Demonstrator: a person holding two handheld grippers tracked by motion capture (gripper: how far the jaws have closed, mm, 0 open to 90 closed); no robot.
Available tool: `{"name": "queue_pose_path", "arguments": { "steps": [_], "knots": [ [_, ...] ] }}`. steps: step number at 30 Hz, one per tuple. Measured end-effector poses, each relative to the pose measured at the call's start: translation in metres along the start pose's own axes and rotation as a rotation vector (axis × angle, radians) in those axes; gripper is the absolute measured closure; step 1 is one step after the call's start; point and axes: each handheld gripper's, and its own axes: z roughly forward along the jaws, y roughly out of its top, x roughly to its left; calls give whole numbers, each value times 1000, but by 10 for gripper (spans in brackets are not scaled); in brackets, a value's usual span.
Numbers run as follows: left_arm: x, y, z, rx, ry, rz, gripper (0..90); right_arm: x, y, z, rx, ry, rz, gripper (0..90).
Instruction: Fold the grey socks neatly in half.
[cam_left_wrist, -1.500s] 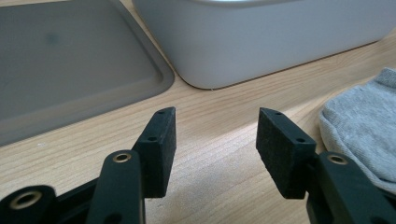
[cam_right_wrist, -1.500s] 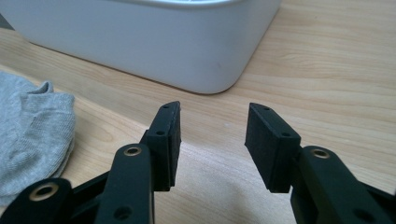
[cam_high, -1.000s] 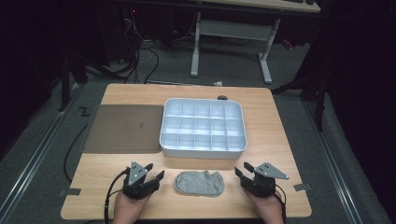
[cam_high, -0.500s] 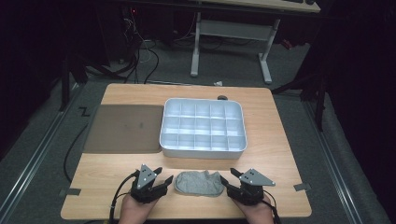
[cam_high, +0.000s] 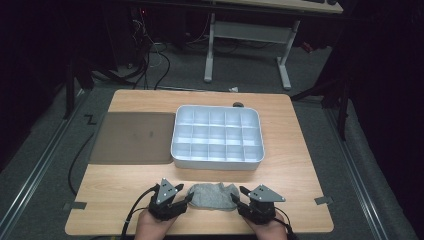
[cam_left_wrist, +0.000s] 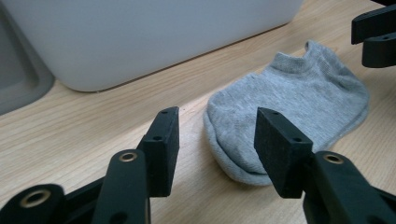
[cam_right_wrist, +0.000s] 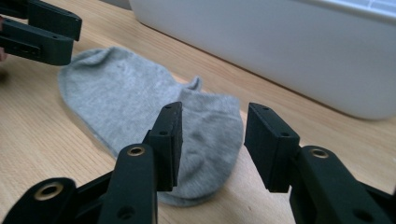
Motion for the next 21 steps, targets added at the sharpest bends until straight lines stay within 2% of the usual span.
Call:
{"name": "queue_pose_path", "arguments": {
  "steps": [4,8,11,14,17,21],
  "knots": [
    [-4,1,4,25,9,19,578,-5,-4,1,27,-16,42,648],
    [-8,1,7,28,18,32,618,-8,-6,3,53,-26,66,665],
    [-9,1,9,34,27,36,632,-8,-7,4,59,-22,71,653],
    [-10,1,11,41,36,33,667,-6,-7,8,87,2,96,586],
    [-10,1,11,47,46,35,690,-3,-7,9,94,3,97,576],
    [-9,0,11,56,53,39,765,-2,-9,13,121,0,100,559]
  ]
}}
